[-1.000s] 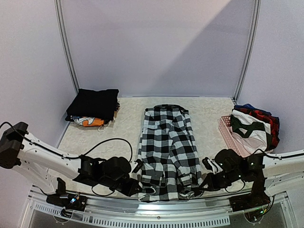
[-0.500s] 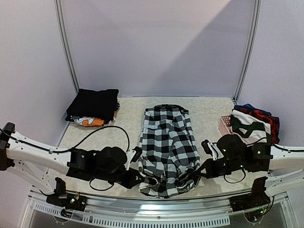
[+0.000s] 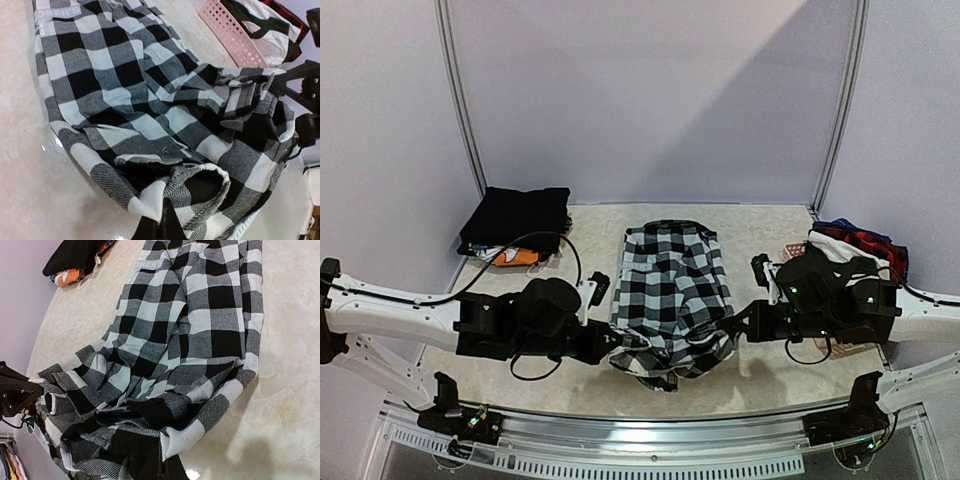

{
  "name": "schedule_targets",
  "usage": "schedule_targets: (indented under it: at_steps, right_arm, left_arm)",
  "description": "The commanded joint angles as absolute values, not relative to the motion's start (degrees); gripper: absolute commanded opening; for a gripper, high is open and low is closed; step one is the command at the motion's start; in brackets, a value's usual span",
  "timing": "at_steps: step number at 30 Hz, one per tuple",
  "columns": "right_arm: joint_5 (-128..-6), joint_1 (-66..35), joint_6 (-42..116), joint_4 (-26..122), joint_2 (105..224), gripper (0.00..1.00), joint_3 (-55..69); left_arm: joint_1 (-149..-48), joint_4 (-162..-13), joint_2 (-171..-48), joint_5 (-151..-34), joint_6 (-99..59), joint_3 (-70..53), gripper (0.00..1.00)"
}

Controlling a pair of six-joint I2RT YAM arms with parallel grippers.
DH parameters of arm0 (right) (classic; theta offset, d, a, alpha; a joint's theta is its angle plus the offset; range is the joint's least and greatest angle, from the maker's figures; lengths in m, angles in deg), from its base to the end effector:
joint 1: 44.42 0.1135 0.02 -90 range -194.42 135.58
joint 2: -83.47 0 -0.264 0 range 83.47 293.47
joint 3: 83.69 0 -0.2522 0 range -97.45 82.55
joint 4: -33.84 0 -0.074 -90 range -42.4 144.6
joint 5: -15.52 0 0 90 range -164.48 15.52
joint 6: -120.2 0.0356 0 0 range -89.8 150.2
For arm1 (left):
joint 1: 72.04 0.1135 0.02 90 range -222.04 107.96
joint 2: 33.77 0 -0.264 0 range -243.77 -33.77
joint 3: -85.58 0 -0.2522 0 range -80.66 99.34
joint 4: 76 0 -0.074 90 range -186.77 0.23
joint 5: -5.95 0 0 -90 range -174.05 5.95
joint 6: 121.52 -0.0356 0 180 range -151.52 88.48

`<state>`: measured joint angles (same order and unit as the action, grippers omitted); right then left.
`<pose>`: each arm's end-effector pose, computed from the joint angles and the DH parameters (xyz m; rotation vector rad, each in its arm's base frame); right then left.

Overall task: Fold and stack the mixed laundry pile
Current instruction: Fold the rectangle-folded shirt at the center of the board.

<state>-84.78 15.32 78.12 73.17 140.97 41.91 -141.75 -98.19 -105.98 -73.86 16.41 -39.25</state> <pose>0.1116 0.1786 0.2490 -0.1533 2.4122 0.7308 0.0978 -0.2463 0.2220 0.3539 2.3770 -0.8639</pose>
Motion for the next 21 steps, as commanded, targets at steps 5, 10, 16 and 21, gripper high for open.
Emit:
schedule_targets:
  at_steps: [5,10,16,21]
  right_arm:
    - [-91.62,11.11,73.38,69.28,147.06,0.0,35.36]
    - [-91.21,7.02,70.51,68.21,151.52,0.0,31.31]
    - [-87.05,0.43,67.26,66.09,157.46,0.0,26.62]
    - [-87.53,-3.51,65.61,66.78,164.04,0.0,22.11]
  left_arm:
    - [-135.23,-100.28,-106.5,-70.29,11.45,-33.68,0.0]
    - [-130.76,-100.52,-109.68,-70.18,7.97,-29.3,0.0]
    - [-124.18,-101.43,-117.34,-71.55,6.5,-23.32,0.0]
    - [-119.45,-101.47,-125.68,-76.52,6.17,-17.85,0.0]
